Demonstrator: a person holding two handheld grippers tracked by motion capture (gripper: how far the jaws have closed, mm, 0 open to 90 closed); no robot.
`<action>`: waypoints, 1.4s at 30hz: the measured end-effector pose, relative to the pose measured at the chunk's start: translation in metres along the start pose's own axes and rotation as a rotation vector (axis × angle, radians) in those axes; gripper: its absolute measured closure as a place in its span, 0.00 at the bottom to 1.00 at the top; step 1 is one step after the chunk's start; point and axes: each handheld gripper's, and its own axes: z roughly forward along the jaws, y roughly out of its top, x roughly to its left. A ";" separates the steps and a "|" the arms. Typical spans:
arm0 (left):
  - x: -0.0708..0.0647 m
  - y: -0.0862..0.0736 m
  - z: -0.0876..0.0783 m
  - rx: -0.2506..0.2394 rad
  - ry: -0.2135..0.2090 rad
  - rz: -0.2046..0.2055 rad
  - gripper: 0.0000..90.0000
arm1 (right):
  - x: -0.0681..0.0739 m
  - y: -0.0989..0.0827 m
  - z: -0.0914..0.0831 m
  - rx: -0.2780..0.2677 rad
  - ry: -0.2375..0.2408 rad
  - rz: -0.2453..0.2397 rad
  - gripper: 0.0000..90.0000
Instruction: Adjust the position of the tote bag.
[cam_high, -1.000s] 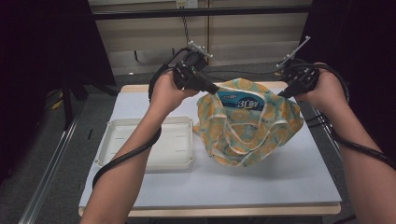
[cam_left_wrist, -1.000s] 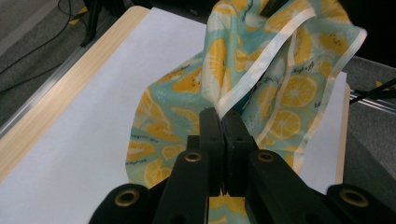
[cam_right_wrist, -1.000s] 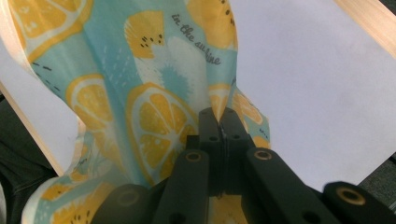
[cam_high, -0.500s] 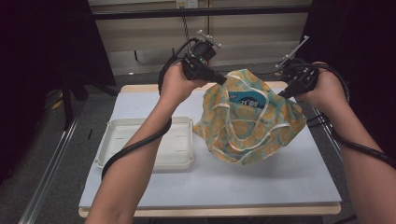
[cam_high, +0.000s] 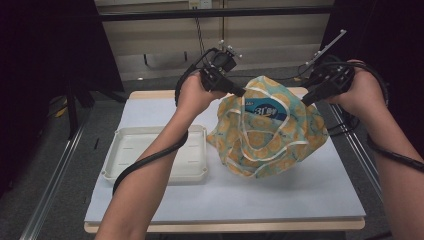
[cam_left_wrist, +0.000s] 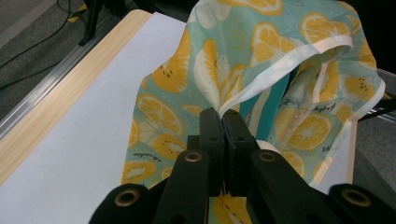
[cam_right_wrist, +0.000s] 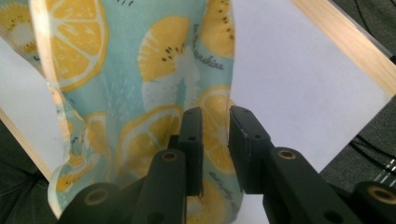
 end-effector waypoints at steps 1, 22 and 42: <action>0.000 0.000 0.001 0.000 -0.002 0.000 0.98 | 0.000 -0.001 -0.003 -0.005 0.000 -0.004 0.83; 0.000 -0.002 0.006 0.008 -0.002 -0.018 0.98 | 0.034 0.010 -0.015 -0.005 0.072 -0.100 0.74; 0.001 -0.005 0.005 -0.005 -0.012 -0.017 0.98 | 0.041 0.030 -0.021 0.023 0.009 -0.134 1.00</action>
